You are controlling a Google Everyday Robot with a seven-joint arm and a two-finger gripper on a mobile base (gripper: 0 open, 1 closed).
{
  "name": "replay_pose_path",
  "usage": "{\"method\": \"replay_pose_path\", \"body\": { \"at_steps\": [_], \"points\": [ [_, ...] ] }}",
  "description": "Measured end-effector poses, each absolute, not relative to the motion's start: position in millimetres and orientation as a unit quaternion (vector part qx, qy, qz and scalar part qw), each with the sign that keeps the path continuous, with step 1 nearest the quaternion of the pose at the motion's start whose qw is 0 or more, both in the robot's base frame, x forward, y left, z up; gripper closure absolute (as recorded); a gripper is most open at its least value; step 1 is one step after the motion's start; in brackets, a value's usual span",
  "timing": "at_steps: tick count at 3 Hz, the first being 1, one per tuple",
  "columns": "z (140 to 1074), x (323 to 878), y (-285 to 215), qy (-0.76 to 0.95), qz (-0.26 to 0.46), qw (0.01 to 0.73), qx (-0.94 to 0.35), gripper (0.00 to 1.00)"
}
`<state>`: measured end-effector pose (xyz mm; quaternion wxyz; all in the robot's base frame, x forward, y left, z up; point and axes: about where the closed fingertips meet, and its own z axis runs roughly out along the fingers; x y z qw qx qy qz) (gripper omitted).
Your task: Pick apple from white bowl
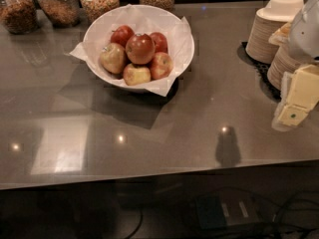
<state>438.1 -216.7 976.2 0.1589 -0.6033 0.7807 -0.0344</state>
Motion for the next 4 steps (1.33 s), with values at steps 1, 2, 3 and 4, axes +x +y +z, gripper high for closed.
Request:
{"method": "replay_pose_path", "body": {
  "at_steps": [1,2,3,4],
  "points": [
    [976.1,438.2,-216.6,0.781,-0.034,0.159,-0.603,0.0],
    [974.9,454.7,-197.4,0.774,-0.02,0.19,-0.604,0.0],
    [970.6,479.7,-168.3,0.768,0.009,0.238,-0.595,0.0],
    [972.3,510.4,-137.5,0.764,0.027,0.286,-0.578,0.0]
  ]
}}
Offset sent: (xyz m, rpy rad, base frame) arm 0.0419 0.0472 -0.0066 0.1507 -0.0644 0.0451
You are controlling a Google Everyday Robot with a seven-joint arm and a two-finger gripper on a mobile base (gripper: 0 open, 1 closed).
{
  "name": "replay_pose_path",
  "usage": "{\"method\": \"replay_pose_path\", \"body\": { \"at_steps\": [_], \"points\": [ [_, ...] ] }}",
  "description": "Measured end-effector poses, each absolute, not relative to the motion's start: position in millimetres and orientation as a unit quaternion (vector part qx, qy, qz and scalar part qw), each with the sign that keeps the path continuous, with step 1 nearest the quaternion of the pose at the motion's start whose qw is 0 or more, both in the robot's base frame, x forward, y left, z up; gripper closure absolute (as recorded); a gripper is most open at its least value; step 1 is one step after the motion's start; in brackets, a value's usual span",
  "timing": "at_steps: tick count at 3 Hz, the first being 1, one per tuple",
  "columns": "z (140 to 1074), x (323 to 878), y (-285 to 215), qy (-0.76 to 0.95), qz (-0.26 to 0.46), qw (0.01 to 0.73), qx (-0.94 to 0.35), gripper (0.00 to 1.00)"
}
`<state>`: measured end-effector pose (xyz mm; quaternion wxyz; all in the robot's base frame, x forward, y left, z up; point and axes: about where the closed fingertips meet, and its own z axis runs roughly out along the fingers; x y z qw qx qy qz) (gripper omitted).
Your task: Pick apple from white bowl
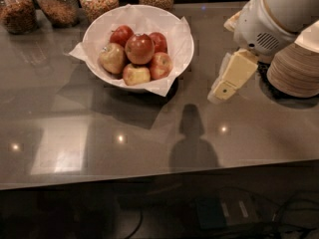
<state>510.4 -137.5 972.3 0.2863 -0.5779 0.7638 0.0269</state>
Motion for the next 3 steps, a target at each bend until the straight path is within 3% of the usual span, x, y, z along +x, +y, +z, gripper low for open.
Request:
{"method": "replay_pose_path", "body": {
  "at_steps": [3],
  "points": [
    [974.0,607.7,-58.8,0.755,0.08,0.366,-0.538,0.0]
  ]
}}
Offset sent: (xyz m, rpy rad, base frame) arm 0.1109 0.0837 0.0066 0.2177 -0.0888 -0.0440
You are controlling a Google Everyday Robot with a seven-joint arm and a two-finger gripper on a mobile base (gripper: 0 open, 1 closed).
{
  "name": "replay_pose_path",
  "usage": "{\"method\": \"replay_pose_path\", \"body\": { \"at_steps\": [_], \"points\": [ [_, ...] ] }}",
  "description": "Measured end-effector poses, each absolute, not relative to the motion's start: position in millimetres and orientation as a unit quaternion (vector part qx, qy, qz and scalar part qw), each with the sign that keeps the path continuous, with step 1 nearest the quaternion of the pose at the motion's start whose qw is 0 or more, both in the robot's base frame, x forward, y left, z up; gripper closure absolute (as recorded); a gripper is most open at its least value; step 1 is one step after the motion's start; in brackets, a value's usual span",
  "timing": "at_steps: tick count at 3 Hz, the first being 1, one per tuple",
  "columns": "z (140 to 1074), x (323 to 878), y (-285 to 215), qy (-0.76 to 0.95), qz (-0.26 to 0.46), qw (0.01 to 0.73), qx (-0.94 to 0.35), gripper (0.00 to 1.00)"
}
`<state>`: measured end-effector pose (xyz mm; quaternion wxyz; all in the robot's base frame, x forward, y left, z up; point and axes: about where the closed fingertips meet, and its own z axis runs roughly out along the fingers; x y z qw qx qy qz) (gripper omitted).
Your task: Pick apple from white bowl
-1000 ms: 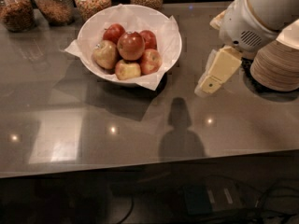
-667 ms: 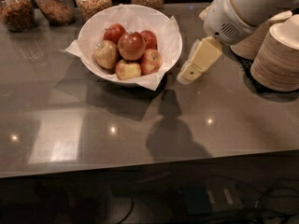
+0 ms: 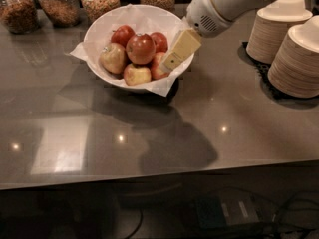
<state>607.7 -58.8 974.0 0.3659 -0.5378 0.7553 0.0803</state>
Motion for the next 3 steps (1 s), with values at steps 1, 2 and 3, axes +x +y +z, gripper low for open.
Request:
{"method": "replay_pose_path", "body": {
  "at_steps": [1,2,3],
  "points": [
    [965.0,628.3,-33.9,0.752,0.104,0.37,-0.536,0.0],
    [952.5,641.0,-9.0,0.747,0.127,0.366,-0.541,0.0],
    [940.7,649.0,8.2,0.743,0.145,0.36,-0.545,0.0]
  ]
}}
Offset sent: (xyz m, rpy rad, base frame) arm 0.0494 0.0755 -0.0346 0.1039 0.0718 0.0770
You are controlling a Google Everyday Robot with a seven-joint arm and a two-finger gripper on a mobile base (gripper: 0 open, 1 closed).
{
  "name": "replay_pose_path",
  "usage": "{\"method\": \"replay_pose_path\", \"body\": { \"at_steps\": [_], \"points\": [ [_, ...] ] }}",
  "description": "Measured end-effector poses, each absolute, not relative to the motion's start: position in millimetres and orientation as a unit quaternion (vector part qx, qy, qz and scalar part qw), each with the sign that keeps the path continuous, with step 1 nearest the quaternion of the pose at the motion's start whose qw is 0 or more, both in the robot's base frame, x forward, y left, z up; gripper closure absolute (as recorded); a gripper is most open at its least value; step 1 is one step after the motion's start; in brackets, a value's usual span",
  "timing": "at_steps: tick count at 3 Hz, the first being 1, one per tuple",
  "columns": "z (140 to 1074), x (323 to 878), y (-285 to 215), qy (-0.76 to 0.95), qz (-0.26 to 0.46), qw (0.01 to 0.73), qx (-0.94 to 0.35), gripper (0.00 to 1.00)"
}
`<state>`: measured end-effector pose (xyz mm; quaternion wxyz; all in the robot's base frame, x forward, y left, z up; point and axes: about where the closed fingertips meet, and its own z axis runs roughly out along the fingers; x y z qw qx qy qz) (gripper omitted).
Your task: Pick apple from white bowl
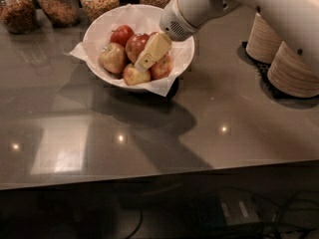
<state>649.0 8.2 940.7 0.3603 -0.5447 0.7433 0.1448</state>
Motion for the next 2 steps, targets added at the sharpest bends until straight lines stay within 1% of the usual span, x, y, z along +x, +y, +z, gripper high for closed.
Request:
{"method": "replay_pose_path", "body": {
  "at_steps": [1,2],
  "points": [
    [918.2,660.8,29.6,0.738,0.166,0.352,-0.551,0.0],
    [914.0,665.5,36.2,0.734,0.169,0.353,-0.555,0.0]
  ]
}}
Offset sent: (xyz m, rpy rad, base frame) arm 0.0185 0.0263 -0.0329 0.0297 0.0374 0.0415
